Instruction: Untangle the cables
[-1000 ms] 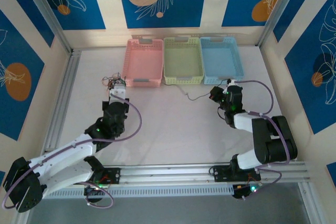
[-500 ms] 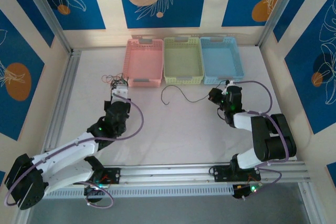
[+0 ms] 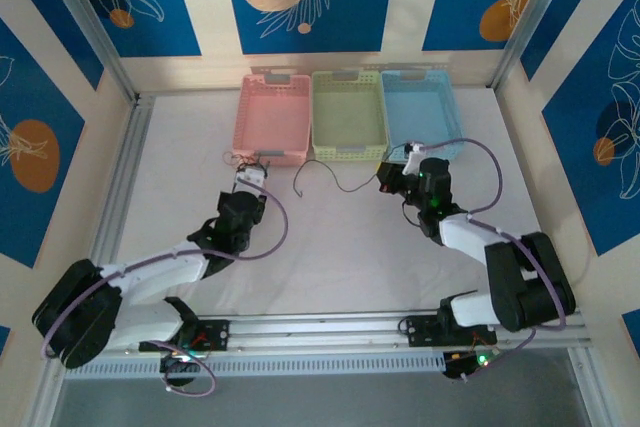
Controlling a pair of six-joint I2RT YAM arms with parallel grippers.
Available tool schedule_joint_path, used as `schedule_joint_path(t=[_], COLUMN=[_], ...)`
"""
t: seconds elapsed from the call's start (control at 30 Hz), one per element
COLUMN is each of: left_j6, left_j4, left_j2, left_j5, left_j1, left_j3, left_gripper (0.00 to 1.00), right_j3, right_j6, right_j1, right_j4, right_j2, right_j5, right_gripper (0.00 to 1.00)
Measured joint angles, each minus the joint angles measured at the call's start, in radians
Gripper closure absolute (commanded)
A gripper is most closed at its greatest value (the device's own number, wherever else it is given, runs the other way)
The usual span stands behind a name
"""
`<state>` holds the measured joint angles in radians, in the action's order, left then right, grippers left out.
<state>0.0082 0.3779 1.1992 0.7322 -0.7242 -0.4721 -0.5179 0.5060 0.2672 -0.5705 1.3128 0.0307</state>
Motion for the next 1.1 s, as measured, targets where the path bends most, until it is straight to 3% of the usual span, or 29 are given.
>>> schedule_joint_path(t=[0.17,0.33,0.77,1.1], left_j6=[-0.014,-0.029,-0.029,-0.029], left_j4=[0.012,0.023,0.024,0.024], left_j2=[-0.031,-0.043,-0.038,-0.038], left_j5=[-0.035,-0.048,-0.052,-0.056], left_j1=[0.005,0.014,0.016,0.016], left_j3=[0.008,0.010,0.010,0.010], left_gripper=[1.00,1.00,1.00,1.00], right_j3=[-0.173,-0.429,-0.897,-1.214], right_j6=[-0.097,-0.147,-0.192,-0.165], right_j1=[0.056,0.052,0.008,-0.050], right_j4=[0.186,0.330,0.512,0.545], right_j2=[-0.161,-0.168,0.161,0.379], right_j5=[-0.017,-0.079,-0.135,-0.136], right_gripper=[1.00,1.00,1.00,1.00])
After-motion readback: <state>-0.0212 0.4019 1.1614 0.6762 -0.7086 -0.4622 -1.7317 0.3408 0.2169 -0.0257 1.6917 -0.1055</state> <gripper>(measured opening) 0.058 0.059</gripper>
